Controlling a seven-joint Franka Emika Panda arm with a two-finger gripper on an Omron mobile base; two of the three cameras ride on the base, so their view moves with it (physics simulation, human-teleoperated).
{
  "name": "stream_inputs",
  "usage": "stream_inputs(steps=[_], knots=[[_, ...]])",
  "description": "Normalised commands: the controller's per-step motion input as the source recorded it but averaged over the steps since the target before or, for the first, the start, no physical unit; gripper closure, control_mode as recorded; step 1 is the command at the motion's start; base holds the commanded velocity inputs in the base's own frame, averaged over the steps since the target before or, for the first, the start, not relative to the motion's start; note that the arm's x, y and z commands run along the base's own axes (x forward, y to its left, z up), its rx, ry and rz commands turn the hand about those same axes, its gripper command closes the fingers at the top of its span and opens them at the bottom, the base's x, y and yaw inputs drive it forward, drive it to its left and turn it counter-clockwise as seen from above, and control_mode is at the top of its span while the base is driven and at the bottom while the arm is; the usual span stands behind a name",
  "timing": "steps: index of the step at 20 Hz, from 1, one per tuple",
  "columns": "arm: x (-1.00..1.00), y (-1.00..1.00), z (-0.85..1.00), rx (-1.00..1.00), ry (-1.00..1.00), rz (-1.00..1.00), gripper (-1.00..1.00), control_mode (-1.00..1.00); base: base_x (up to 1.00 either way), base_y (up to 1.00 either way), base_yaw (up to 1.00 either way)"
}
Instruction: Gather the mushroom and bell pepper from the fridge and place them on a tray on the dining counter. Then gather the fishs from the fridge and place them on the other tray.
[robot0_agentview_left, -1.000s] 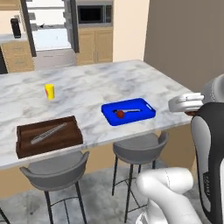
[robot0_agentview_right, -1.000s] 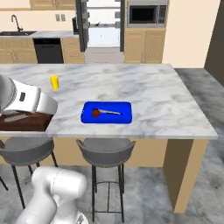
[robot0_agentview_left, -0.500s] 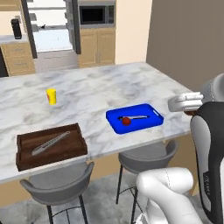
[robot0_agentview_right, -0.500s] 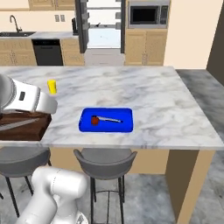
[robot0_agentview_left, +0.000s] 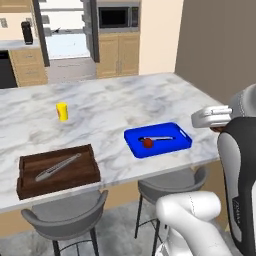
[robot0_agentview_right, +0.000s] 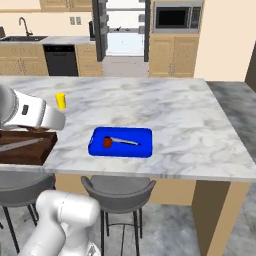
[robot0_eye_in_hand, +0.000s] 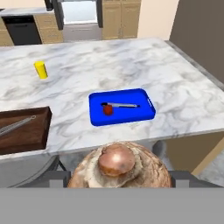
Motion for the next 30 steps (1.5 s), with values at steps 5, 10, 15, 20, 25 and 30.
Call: stream_inputs(steps=[5,10,15,20,25,30], knots=[[0.0,0.0,0.0,0.0,0.0,0.0,1.0,1.0,0.25,-0.41,0.11],[0.0,0.0,0.0,0.0,0.0,0.0,1.0,1.0,0.33,-0.18,0.07],[0.0,0.0,0.0,0.0,0.0,0.0,1.0,1.0,0.63,-0.13,0.03],[0.93,-0.23,0.0,0.06,0.13,0.01,1.0,-1.0,0.0,0.0,0.0],[1.0,-0.1,0.0,0.02,0.2,0.0,1.0,-1.0,0.0,0.0,0.0],[0.85,-0.16,-0.27,0.0,0.25,0.01,1.0,-1.0,0.0,0.0,0.0]])
